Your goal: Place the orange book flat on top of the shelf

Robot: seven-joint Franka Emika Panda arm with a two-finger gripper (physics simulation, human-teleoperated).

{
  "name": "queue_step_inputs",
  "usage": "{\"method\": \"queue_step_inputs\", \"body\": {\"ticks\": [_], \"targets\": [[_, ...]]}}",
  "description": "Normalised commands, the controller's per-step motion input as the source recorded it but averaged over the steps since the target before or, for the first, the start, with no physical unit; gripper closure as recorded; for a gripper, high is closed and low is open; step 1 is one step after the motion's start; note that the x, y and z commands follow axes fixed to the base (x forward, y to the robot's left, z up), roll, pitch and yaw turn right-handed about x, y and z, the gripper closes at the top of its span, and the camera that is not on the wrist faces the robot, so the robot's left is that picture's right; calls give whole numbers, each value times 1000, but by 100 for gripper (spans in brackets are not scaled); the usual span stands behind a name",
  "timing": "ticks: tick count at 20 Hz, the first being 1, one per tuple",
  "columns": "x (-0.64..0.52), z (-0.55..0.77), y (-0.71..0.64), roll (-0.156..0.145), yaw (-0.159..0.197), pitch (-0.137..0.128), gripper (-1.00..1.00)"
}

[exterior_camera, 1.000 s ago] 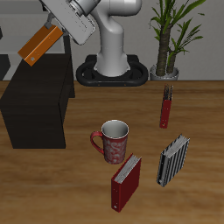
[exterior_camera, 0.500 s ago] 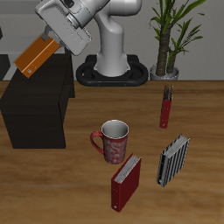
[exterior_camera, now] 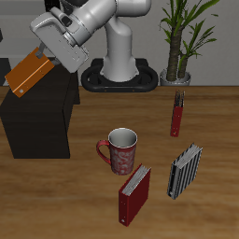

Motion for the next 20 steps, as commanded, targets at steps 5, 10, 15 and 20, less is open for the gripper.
{"method": "queue_step_inputs", "body": {"ticks": [5, 10, 15, 20], "targets": [[102, -275, -55, 108, -102, 171, -100], [-2, -66, 403, 134, 6, 9, -100], [-11, 69, 231, 20, -7, -41, -100], [47, 23, 248, 77, -1, 32, -100]]}}
